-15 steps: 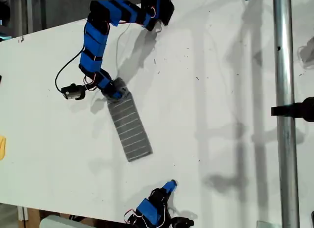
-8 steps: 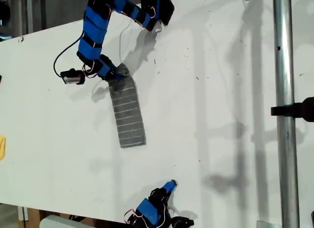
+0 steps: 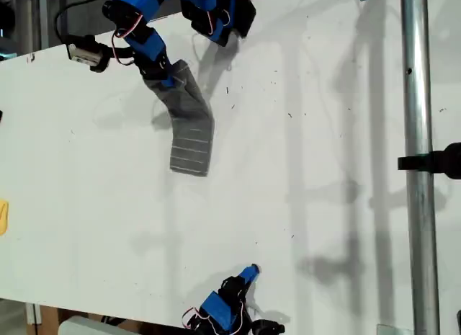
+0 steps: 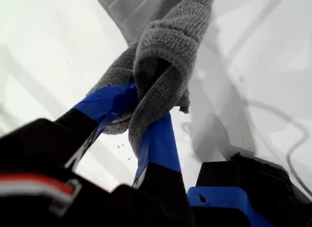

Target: Grasp corners of a towel and fold twice.

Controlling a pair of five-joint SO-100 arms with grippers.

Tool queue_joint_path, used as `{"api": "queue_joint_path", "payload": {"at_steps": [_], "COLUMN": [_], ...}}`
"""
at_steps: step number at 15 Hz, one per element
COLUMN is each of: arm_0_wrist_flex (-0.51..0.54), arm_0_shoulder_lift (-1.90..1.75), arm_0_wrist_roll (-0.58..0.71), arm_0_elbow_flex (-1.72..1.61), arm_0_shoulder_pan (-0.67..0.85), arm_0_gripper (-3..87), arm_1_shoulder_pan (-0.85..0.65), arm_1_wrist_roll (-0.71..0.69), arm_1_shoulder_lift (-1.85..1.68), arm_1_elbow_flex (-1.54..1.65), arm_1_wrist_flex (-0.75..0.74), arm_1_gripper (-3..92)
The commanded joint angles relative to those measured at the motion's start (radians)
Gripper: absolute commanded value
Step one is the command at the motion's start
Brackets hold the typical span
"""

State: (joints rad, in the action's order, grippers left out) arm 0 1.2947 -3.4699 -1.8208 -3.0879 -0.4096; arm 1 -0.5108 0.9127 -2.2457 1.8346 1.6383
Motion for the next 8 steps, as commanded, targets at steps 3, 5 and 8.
{"api": "queue_joint_path", "payload": {"at_steps": [3, 5, 8], "arm_0_wrist_flex": [-0.015, -0.015, -0.015], "arm_0_shoulder_lift": [-0.009, -0.009, -0.009], "arm_0_wrist_roll": [-0.018, -0.026, -0.025], "arm_0_elbow_flex": [0.012, 0.008, 0.005], "arm_0_shoulder_pan": [-0.014, -0.021, -0.023], "arm_0_gripper": [-1.5, -1.5, -1.5], "arm_1_shoulder_pan": [0.12, 0.132, 0.114], "arm_1_wrist_roll": [0.054, 0.054, 0.049], "arm_1_shoulder_lift": [0.426, 0.646, 0.802], "arm_1_elbow_flex": [-0.181, -0.319, -0.385], "arm_1_wrist_flex": [-0.282, -0.339, -0.442], "arm_1_gripper": [-0.2, -0.2, -0.3]}}
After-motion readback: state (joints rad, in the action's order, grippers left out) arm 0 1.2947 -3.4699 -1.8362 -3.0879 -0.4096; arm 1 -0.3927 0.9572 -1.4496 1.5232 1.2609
